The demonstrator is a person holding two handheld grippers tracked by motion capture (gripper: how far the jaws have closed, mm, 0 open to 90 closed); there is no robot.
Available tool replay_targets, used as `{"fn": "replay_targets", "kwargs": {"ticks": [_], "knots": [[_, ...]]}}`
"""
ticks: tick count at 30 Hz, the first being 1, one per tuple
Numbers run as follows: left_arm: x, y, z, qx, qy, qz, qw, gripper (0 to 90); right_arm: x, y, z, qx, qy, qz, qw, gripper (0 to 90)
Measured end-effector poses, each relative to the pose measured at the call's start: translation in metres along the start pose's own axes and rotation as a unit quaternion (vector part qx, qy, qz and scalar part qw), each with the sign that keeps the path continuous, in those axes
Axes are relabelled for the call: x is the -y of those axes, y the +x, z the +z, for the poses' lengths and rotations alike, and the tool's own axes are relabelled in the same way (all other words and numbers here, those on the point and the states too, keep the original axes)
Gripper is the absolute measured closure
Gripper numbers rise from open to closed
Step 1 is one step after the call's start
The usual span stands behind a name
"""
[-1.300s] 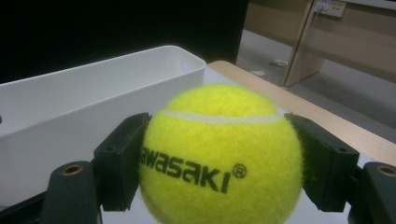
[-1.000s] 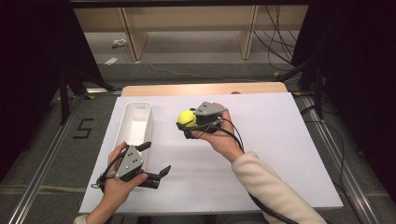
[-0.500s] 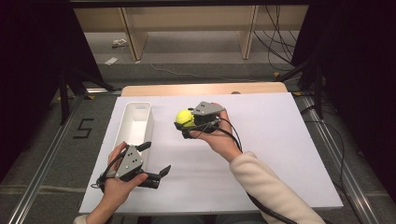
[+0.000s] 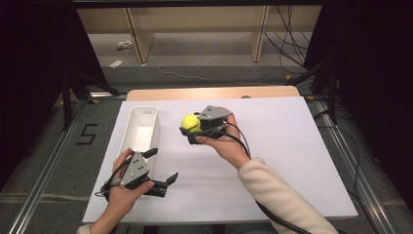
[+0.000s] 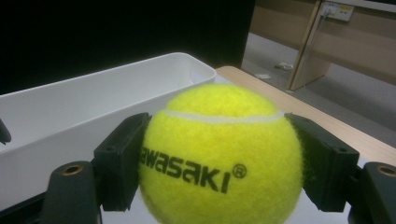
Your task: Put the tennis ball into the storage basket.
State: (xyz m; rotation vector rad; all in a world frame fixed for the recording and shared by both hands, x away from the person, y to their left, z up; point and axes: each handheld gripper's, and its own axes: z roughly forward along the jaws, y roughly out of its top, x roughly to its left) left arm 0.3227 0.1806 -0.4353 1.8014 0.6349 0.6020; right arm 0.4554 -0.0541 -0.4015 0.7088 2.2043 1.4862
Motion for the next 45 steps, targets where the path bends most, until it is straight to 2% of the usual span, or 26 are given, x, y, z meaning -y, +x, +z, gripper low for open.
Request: {"fn": "replay_targets", "kwargs": {"ticks": [45], "knots": [[0.0, 0.0, 0.0, 0.0, -0.001, 0.0, 1.0, 0.0, -0.003, 0.008, 0.012, -0.012, 0.001, -0.001, 0.9999, 26.4]]}}
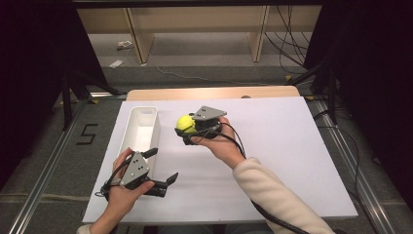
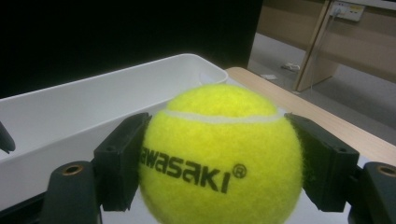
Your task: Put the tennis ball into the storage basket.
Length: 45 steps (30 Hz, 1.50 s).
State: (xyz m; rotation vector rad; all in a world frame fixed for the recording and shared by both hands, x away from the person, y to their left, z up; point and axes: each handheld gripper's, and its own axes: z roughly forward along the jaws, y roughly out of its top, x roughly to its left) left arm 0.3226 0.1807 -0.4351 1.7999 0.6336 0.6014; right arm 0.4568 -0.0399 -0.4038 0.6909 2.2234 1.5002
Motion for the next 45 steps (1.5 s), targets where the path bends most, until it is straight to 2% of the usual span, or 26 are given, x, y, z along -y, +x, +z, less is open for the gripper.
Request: {"fn": "replay_targets", "kwargs": {"ticks": [16, 31, 45], "knots": [[0.0, 0.0, 0.0, 0.002, -0.001, 0.001, 1.0, 0.0, -0.007, 0.004, 0.006, -0.006, -0.002, -0.009, 0.9999, 26.3], [0.0, 0.0, 0.0, -0.003, 0.0, 0.001, 1.0, 0.0, -0.008, 0.009, 0.013, -0.015, 0.004, -0.01, 0.9998, 26.4], [0.0, 0.0, 0.0, 0.001, 0.0, 0.001, 1.0, 0.0, -0.012, 0.012, 0.018, -0.017, 0.003, -0.008, 0.9998, 26.4]]}}
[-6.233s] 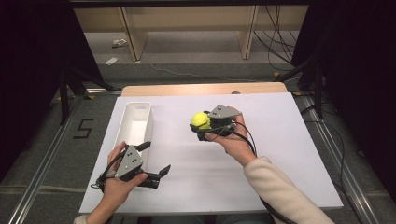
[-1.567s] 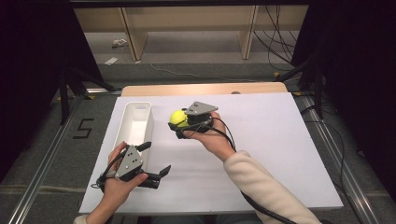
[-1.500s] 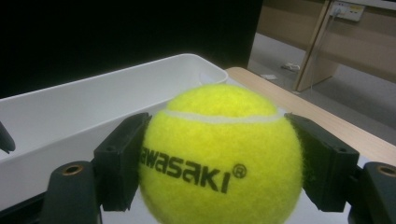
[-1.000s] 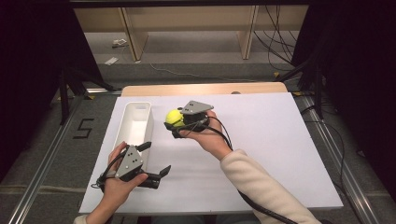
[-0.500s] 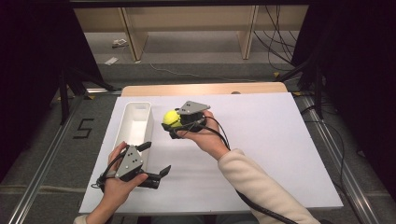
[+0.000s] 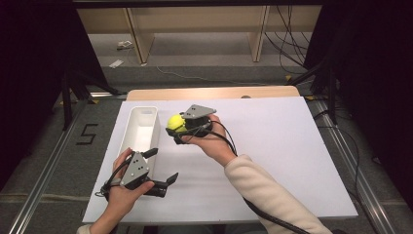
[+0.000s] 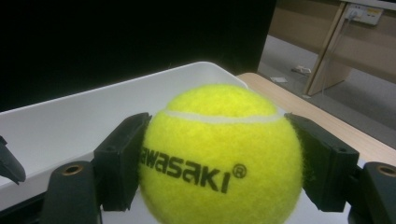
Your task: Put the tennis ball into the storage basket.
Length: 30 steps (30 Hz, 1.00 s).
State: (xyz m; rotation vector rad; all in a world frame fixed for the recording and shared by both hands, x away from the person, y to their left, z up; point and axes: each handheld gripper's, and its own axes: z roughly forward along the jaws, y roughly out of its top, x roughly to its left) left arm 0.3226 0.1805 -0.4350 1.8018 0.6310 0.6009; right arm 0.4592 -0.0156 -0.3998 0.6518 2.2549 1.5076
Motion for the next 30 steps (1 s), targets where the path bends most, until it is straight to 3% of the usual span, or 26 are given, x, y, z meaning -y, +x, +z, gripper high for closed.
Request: {"fn": "replay_targets", "kwargs": {"ticks": [30], "knots": [[-0.0006, -0.0004, 0.0001, 0.001, -0.001, 0.0, 1.0, 0.0, -0.0097, 0.0082, 0.0102, -0.007, -0.002, -0.007, 0.9999, 26.4]]}}
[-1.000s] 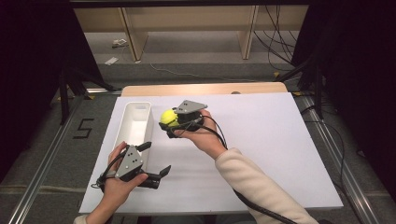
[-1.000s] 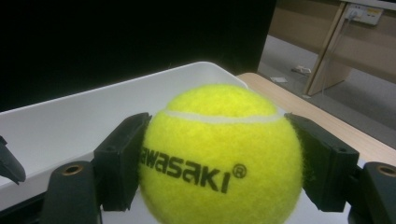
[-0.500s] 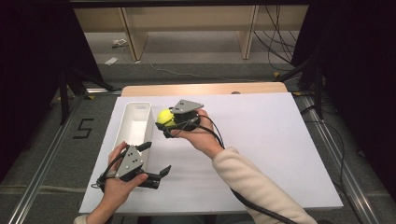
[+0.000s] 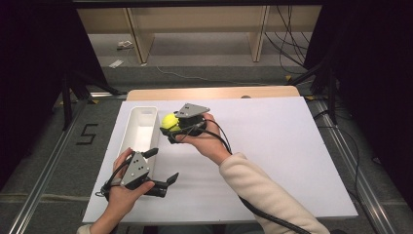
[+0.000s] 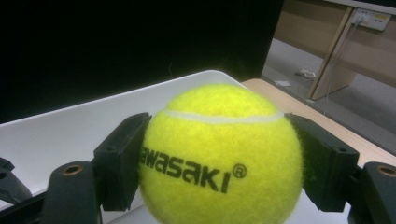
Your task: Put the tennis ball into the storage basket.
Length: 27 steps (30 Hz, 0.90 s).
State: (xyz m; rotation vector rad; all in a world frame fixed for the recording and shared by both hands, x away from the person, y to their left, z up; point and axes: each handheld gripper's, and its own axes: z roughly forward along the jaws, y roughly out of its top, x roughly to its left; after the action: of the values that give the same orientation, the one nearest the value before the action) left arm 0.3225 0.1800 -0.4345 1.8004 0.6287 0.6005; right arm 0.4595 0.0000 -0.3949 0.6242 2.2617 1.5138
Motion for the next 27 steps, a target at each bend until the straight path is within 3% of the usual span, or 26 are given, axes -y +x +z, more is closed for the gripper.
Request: {"fn": "replay_targets", "kwargs": {"ticks": [27], "knots": [[-0.0007, -0.0001, -0.0003, 0.001, -0.001, -0.001, 1.0, 0.0, -0.0077, 0.0029, 0.0092, -0.006, 0.002, -0.009, 0.9999, 26.3]]}}
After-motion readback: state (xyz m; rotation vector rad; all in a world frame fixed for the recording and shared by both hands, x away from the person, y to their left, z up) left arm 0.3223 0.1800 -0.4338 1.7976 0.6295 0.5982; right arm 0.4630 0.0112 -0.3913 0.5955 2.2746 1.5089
